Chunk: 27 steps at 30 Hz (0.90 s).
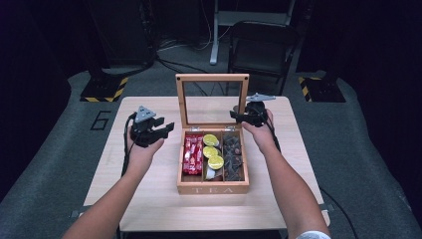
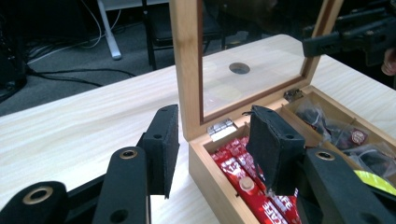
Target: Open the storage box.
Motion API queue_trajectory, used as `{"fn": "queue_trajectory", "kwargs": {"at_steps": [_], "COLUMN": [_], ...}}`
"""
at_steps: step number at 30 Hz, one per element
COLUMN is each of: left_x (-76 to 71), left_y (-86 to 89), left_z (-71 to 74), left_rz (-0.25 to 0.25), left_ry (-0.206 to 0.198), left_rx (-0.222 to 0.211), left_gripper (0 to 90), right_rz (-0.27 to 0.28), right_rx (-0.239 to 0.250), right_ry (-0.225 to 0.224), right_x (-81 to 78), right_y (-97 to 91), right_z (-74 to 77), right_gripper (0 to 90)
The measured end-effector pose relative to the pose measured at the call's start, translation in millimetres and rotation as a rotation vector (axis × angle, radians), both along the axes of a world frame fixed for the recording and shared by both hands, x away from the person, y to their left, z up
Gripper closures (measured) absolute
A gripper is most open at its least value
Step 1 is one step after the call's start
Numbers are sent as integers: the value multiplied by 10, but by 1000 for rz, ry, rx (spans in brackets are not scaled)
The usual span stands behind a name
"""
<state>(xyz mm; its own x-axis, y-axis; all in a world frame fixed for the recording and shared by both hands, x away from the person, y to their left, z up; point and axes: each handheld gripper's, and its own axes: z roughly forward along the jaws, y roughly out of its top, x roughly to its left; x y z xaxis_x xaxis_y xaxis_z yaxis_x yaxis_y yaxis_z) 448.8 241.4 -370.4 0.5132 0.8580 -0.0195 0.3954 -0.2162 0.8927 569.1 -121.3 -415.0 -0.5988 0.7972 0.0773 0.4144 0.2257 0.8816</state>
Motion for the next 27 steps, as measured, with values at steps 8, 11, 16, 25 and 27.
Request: {"fn": "queue_trajectory", "kwargs": {"at_steps": [8, 11, 16, 25, 27], "left_x": [-78, -95, -124, -178, -190], "left_y": [-18, -19, -15, -143, -208], "left_z": [-109, -167, -260, -407, -430], "left_rz": [-13, -11, -5, -14, -25], "left_ry": [28, 38, 55, 75, 84], "left_rx": [10, 6, -9, -2, -2], "left_gripper": [523, 515, 511, 511, 511], "right_rz": [-11, -15, -29, -43, -43], "right_rx": [19, 12, 11, 15, 10], "right_ry": [16, 21, 36, 59, 62], "right_x": [69, 91, 123, 187, 192], "right_y": [1, 10, 25, 36, 37], "right_z": [-16, -20, -22, -42, -36], "right_gripper": [446, 440, 434, 425, 425]}}
